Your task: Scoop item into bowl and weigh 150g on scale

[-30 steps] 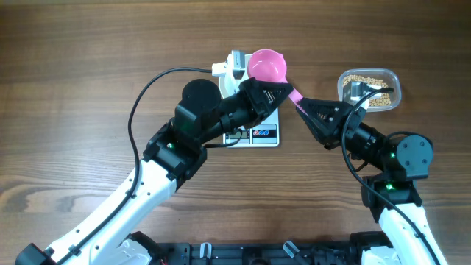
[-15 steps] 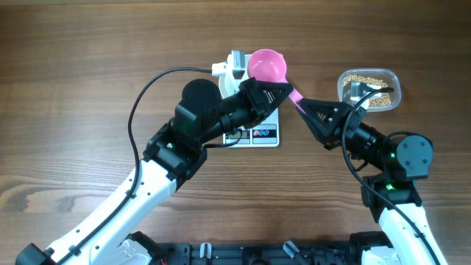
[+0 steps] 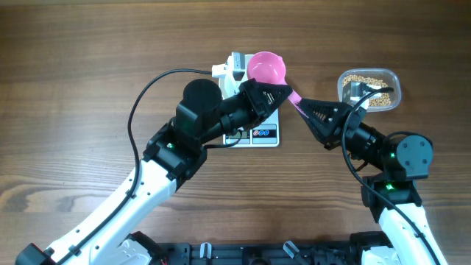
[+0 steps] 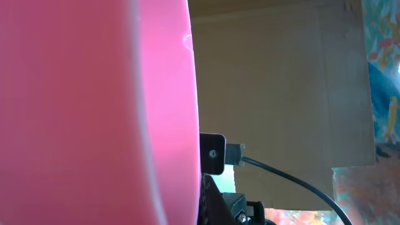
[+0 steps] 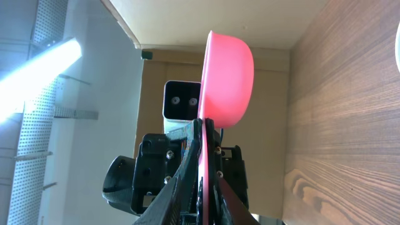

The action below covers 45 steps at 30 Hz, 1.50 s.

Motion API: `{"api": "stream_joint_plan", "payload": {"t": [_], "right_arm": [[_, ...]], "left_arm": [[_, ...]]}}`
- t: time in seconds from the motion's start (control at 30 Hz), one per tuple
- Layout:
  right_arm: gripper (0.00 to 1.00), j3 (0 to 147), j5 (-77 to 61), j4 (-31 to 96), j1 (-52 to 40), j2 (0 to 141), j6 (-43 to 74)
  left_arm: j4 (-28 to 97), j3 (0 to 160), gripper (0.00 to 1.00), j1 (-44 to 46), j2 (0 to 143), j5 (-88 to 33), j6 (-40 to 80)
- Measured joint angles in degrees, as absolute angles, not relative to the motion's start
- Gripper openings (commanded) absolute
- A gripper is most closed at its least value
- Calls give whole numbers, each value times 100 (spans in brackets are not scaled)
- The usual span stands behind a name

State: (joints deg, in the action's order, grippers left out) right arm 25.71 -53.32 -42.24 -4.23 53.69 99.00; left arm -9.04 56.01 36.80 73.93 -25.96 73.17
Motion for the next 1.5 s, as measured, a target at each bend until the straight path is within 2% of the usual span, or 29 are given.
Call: {"api": "stream_joint_plan", "payload": {"t": [0.23, 0.27, 0.3, 0.33, 0.37, 0.4, 0.6, 0.7, 0.93, 1.07, 1.2, 1.23, 1.27, 1.3, 1.33, 1.37, 1.43, 1.47, 1.5], "right_arm": [[4, 2571, -5332, -4202, -423, 5380, 9915], [4, 2571, -5334, -4198, -425, 5380, 9924], [4, 2571, -5334, -4195, -425, 5380, 9922], [4, 2571, -5334, -4198, -427, 5380, 9922], [4, 2571, -5332, -4202, -425, 5380, 9920], [5, 2571, -5330, -4217, -425, 5380, 9915], [4, 2571, -5070, -4187, -425, 5380, 9548], [4, 2591, -4864, -3708, -427, 5378, 9282], [5, 3548, -4248, -355, -436, 5417, 7642], [5, 4919, -3487, 2012, -443, 5408, 6189], [5, 5559, -2593, 3424, -443, 5400, 5111], [5, 5586, -2458, 3516, -443, 5400, 4928], [4, 5590, -2377, 3586, -443, 5400, 4779], [5, 5592, -2279, 3680, -443, 5402, 4617], [5, 5592, -2209, 3750, -443, 5402, 4434], [5, 5594, -2158, 3795, -443, 5402, 4305], [5, 5599, -2102, 3931, -443, 5402, 4095], [5, 5601, -2051, 4064, -443, 5402, 4001], [5, 5601, -1977, 4204, -443, 5402, 3944]], "left_arm": [[-919, 5601, 4, 3680, 7393, -2596, 7319], [-921, 5601, 8, 3680, 7393, -2596, 7319], [-928, 5603, 26, 3680, 7393, -2596, 7319], [-926, 5607, 51, 3680, 7393, -2598, 7312], [-921, 5607, 87, 3680, 7393, -2596, 7277], [-902, 5607, 100, 3680, 7393, -2596, 7275], [-620, 5607, 100, 3680, 7400, -2593, 7111], [-274, 5612, 100, 3680, 7400, -2596, 6751], [1192, 5621, 100, 3247, 7384, -2574, 5594], [2150, 5621, 100, 2547, 7015, -2528, 4650], [2696, 5621, 98, 2110, 6431, -2541, 4012], [2759, 5621, 91, 2045, 6329, -2536, 3946], [2834, 5623, 67, 2008, 6250, -2536, 3894], [2932, 5623, 49, 1990, 6198, -2541, 3822], [3035, 5623, 26, 1986, 6173, -2545, 3802], [3155, 5623, 19, 1986, 6165, -2552, 3769], [3378, 5623, 18, 1986, 6171, -2554, 3728], [3647, 5623, 14, 1986, 6195, -2556, 3693], [3859, 5623, 4, 1986, 6239, -2554, 3688]]}}
